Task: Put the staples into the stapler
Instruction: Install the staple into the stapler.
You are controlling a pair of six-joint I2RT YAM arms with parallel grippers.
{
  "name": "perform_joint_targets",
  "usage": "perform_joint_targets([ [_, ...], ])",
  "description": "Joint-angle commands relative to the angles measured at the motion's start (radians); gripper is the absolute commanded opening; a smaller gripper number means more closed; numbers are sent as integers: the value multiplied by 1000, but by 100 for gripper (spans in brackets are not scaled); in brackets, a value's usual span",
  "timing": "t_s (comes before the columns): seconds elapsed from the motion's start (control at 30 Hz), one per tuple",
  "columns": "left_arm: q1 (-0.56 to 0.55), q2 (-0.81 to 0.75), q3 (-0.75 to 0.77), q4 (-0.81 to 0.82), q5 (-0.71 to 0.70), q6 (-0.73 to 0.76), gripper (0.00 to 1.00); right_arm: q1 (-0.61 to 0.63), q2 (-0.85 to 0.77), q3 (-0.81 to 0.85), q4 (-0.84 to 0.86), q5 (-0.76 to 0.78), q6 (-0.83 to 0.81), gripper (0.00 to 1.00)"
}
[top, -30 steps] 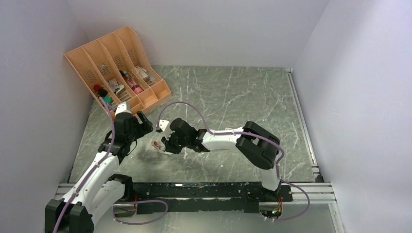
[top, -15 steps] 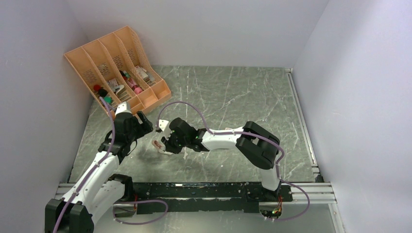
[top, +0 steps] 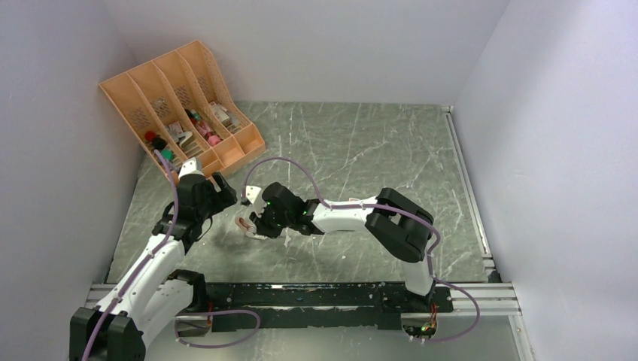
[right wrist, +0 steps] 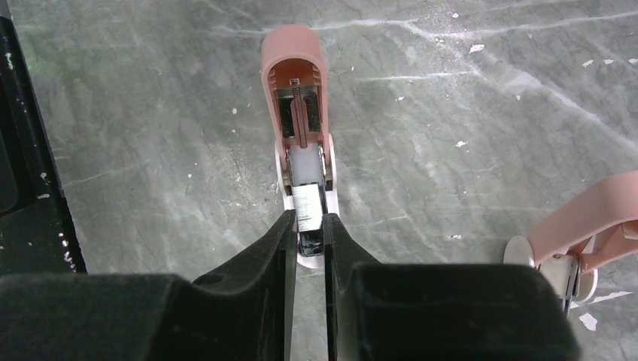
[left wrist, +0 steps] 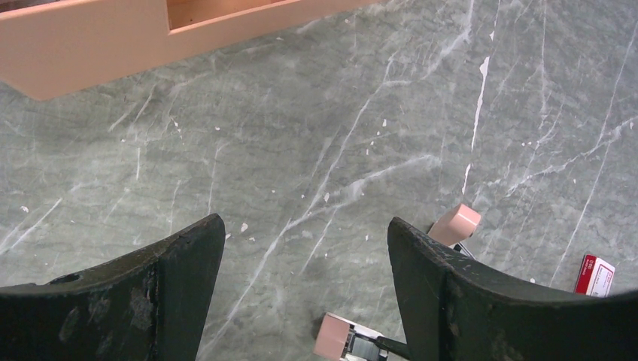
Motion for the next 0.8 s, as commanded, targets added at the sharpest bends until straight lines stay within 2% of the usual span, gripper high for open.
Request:
perform_joint_targets([
  [0.0,7,1,22,25,17,4,83,-6,-21,-11,-41,15,-13,18],
  [0.77,7,-1,20,25,19,3,83,-6,-49,-38,27,-9,19,19],
])
